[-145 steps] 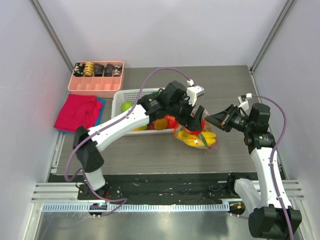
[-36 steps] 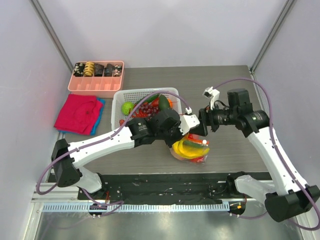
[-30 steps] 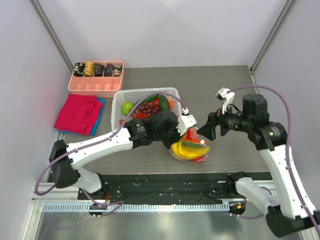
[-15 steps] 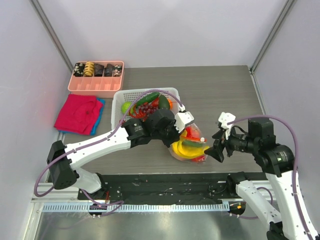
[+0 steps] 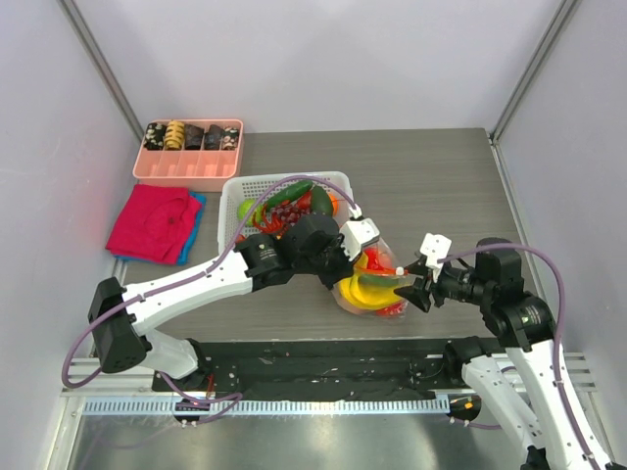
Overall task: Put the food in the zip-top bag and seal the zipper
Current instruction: Zip the zipper food storage bag at the center of the board.
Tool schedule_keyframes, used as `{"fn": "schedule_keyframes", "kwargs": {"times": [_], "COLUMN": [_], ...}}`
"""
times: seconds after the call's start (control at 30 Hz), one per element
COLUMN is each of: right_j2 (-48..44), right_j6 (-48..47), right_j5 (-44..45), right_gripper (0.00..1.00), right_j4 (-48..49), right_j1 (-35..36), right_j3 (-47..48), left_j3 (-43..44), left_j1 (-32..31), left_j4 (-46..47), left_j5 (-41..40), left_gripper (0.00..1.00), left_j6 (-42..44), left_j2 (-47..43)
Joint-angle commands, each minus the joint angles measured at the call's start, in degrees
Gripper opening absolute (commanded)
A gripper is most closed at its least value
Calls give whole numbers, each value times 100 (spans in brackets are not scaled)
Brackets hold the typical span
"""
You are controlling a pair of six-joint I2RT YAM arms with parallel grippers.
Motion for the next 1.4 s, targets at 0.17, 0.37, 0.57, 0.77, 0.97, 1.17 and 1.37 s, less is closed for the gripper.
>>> {"fn": "schedule_keyframes", "kwargs": {"times": [0.17, 0.37, 0.57, 0.77, 0.97, 1.17, 1.37], "right_j2": [-198, -259, -417, -338, -391, -408, -487], "right_j6": [-75, -444, -726, -831, -867, -867, -849], "right_j5": [-362, -213, -283, -336, -327, -336, -344], "right_gripper": [17, 1, 1, 1, 1, 1, 1], "right_j4": [680, 477, 398, 354, 345, 337, 345], "right_j1": [13, 4, 4, 13, 4, 4, 4], "right_j3": [-241, -205, -188, -56, 6, 32, -3], "left_j3": [-29, -99, -337, 207, 735, 1034, 1113], "left_j1": [41, 129, 199, 164, -125, -319, -363], "left_j4": [306, 375, 1471, 1606, 1536, 1325, 1290], "left_j5": [46, 63, 1003, 1978, 2199, 2358, 2454], "left_gripper": [0, 0, 50, 57, 57, 55, 46], "left_j6": [-126, -161, 802, 2017, 2985, 3460, 3495], "left_j2": [-213, -301, -906, -522, 199, 683, 885]}}
